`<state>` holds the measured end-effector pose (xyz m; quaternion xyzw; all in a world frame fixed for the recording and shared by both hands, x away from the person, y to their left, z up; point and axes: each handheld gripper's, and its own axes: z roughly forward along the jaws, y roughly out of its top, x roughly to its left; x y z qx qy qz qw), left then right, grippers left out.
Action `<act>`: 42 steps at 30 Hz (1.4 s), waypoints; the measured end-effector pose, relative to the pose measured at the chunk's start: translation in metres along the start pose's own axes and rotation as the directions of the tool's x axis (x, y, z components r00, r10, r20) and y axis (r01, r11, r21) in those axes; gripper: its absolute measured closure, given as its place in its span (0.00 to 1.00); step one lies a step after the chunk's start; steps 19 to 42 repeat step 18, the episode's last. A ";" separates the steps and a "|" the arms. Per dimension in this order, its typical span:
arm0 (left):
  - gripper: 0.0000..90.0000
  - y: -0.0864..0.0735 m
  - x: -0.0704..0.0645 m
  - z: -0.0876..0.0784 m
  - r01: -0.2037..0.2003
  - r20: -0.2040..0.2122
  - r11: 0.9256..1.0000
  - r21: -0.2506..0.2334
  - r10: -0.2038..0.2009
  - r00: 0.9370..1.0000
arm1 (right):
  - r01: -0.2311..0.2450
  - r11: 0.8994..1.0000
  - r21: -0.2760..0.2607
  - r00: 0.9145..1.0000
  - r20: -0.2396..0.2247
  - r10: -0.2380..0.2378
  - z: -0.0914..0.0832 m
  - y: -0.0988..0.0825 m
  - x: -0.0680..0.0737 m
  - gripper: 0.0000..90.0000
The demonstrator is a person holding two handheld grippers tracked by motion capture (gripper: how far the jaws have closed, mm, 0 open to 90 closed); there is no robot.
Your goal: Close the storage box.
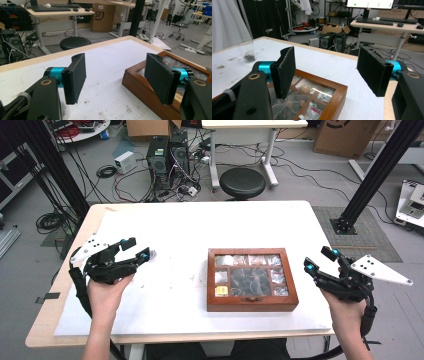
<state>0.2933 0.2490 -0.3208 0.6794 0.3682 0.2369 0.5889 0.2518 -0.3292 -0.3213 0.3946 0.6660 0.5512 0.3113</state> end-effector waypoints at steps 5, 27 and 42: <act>0.38 0.000 -0.001 -0.003 -0.003 -0.002 1.000 -0.001 0.003 1.000 | -0.009 1.000 0.010 1.000 -0.002 0.009 0.003 -0.002 -0.002 0.35; 0.38 0.000 -0.001 -0.006 -0.001 -0.007 1.000 -0.002 0.001 1.000 | -0.016 1.000 0.018 1.000 0.004 0.016 0.007 -0.005 -0.008 0.35; 0.38 0.000 -0.001 -0.006 -0.001 -0.007 1.000 -0.002 0.001 1.000 | -0.016 1.000 0.018 1.000 0.004 0.016 0.007 -0.005 -0.008 0.35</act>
